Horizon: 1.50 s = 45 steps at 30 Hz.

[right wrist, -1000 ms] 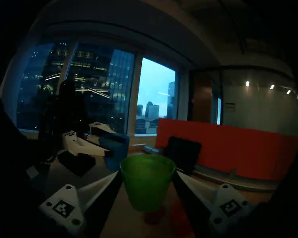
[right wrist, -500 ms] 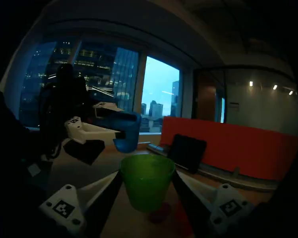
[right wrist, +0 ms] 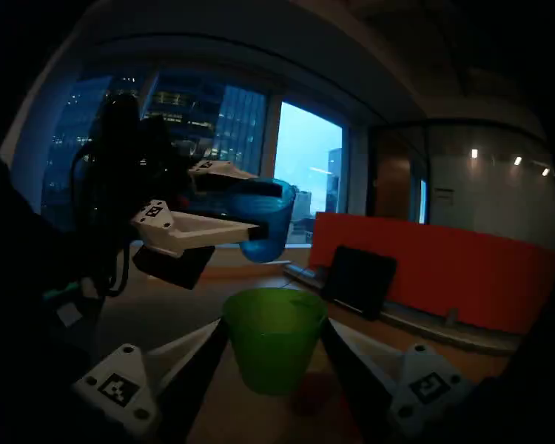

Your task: Pour water

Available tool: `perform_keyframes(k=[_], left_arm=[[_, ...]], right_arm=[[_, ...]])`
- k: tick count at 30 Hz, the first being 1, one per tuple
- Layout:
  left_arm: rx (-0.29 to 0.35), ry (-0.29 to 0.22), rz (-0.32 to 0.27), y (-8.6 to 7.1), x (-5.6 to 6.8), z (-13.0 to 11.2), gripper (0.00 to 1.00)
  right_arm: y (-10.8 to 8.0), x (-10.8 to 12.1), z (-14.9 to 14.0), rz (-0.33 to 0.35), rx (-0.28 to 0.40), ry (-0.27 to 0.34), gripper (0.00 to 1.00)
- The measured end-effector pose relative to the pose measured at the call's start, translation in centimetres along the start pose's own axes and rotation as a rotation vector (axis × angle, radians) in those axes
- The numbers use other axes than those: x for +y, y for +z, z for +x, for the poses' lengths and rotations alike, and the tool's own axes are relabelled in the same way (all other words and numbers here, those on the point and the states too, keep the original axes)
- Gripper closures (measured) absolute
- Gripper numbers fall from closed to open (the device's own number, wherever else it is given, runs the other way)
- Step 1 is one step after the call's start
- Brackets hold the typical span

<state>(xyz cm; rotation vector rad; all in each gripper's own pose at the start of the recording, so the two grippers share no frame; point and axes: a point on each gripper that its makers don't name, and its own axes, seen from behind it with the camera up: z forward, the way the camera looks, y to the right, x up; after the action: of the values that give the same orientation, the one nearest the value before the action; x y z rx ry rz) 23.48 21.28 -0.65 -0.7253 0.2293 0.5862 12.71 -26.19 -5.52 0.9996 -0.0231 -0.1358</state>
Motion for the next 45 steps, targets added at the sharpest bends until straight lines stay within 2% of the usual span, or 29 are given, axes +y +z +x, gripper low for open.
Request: perform_keyframes(k=[8,20,35,45], left_arm=[[0.004,0.109,0.021,0.2,-0.1,1.2,0.12],[0.007,0.244,0.042,0.6,-0.1,2.1,0.12],[0.018,0.395,0.054,1.4,0.0,3.6,0.12],[0.017,0.467,0.062,1.6,0.2,3.9,0.12]], right_arm=[[0.5,-0.8,-0.7,0.016,-0.010,0.006,0.10],[1.1,-1.7,-1.4,0.030,-0.014,0.020,0.10],[1.6,-1.9,-1.5,0.032,-0.008,0.036,0.10],[1.3,-2.0,-1.3,0.036,-0.003,0.036,0.10]])
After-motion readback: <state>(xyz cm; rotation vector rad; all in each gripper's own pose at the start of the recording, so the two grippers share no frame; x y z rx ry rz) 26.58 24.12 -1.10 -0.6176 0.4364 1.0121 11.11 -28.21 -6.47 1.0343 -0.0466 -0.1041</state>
